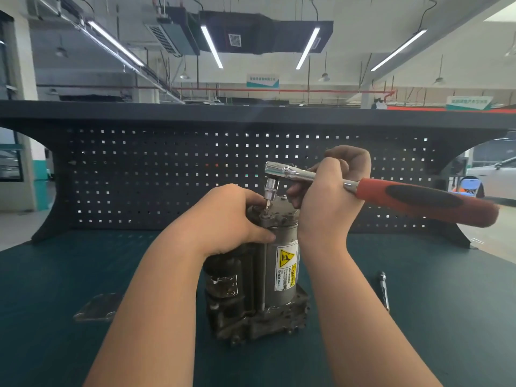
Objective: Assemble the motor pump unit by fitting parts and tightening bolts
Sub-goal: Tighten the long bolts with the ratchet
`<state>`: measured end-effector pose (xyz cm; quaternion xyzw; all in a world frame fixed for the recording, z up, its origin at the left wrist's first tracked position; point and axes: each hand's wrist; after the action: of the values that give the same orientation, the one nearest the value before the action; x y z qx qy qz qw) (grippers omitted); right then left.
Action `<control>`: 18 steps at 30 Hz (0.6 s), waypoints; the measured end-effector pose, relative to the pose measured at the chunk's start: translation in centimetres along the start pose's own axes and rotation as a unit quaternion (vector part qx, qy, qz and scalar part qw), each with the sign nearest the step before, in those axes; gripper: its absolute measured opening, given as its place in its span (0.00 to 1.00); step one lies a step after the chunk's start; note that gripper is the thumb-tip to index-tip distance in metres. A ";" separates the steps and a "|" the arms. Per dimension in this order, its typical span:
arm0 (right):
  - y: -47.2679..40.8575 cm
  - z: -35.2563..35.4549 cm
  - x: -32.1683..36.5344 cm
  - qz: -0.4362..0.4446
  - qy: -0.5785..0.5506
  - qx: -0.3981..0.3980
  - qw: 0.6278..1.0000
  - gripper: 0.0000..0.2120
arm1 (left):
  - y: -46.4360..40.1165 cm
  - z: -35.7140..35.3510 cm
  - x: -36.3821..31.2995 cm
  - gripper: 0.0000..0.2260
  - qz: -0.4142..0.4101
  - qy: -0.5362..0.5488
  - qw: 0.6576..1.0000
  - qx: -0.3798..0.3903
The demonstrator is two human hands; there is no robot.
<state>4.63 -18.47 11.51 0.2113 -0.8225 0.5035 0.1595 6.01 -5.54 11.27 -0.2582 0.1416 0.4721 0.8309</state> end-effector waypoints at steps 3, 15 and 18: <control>0.1 0.0 0.1 0.025 0.019 0.014 0.999 0.06 | 0.0 0.0 -0.1 0.26 -0.001 0.004 1.000 -0.002; 0.6 -0.5 0.5 0.165 0.246 0.152 0.943 0.16 | 0.0 -0.2 -0.1 0.11 -0.017 0.069 0.997 -0.001; 0.5 -0.8 1.0 0.115 0.183 0.163 0.963 0.14 | 0.1 0.0 -0.1 0.08 -0.055 0.136 0.989 0.003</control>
<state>3.61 -17.73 11.99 0.0426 -0.7046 0.6761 0.2114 5.89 -5.54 11.29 -0.3245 0.2403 0.3858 0.8295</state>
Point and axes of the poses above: each hand's wrist, its own y-axis away from the middle knuckle, its own z-axis out of the back of the hand, x = y × z, and after that the axes turned 13 degrees about x, right-handed
